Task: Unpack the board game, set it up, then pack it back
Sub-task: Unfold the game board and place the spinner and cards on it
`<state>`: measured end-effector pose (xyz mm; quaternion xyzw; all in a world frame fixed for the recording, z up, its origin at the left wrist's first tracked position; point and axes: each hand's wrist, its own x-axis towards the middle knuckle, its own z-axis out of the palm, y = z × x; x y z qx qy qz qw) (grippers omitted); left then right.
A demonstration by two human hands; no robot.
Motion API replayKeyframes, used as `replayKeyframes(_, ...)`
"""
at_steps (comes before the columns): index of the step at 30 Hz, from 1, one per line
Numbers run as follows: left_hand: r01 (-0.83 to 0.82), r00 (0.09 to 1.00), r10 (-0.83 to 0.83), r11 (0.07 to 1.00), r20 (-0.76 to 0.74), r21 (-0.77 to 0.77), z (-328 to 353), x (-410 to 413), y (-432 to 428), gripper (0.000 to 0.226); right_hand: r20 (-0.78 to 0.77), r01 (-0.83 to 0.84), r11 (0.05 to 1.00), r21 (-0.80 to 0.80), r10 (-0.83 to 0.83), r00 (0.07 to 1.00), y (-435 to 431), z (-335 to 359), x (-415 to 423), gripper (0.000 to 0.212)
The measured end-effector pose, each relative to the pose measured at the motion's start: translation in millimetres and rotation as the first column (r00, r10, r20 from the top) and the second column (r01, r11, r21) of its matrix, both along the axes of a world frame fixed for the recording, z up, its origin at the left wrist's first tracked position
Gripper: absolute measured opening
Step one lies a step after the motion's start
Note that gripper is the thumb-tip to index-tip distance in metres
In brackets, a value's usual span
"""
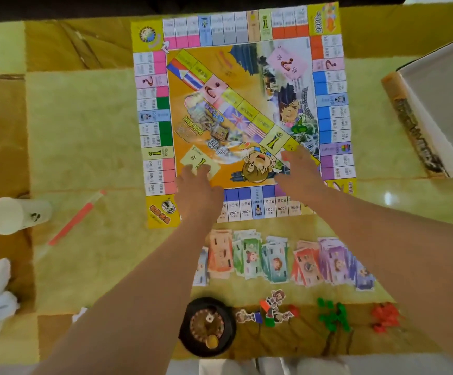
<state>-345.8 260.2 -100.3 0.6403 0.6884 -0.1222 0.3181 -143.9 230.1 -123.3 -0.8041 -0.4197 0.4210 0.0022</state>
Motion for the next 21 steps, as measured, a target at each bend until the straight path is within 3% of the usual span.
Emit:
replayKeyframes(2,0.156,0.987,-0.158,0.985,-0.022,-0.075,-7.2,-5.6,8.6,0.064,-0.013,-0.058,0.997,-0.051,0.058,0.998,6.7,-3.0,-8.9,0.062)
replayKeyframes(6,0.135,0.991,-0.136,0.958,0.013,-0.252,-16.3,-21.5,15.1,0.062,0.027,-0.053,0.985,-0.166,0.058,0.998,11.0,-9.6,-19.1,0.054)
replayKeyframes(9,0.129,0.992,-0.129,0.964,0.013,-0.233,-18.7,-35.2,17.0,0.061,0.064,0.011,0.998,-0.065,-0.007,0.998,18.2,-5.0,-28.8,0.055)
replayKeyframes(11,0.1,0.995,-0.1,0.976,0.009,-0.193,-18.5,-39.9,18.1,0.061,0.016,-0.047,0.999,-0.022,0.048,0.999,21.7,-4.0,-36.9,0.056)
replayKeyframes(17,0.106,0.994,-0.105,0.976,0.019,-0.188,-19.0,-49.9,24.6,0.058,-0.069,0.019,0.998,-0.061,-0.023,0.997,23.2,-5.9,-56.6,0.046)
replayKeyframes(21,0.131,0.991,-0.135,0.972,-0.006,-0.193,-19.1,-54.4,24.3,0.057,-0.121,0.048,0.996,-0.079,-0.057,0.991,22.6,-5.0,-52.5,0.051)
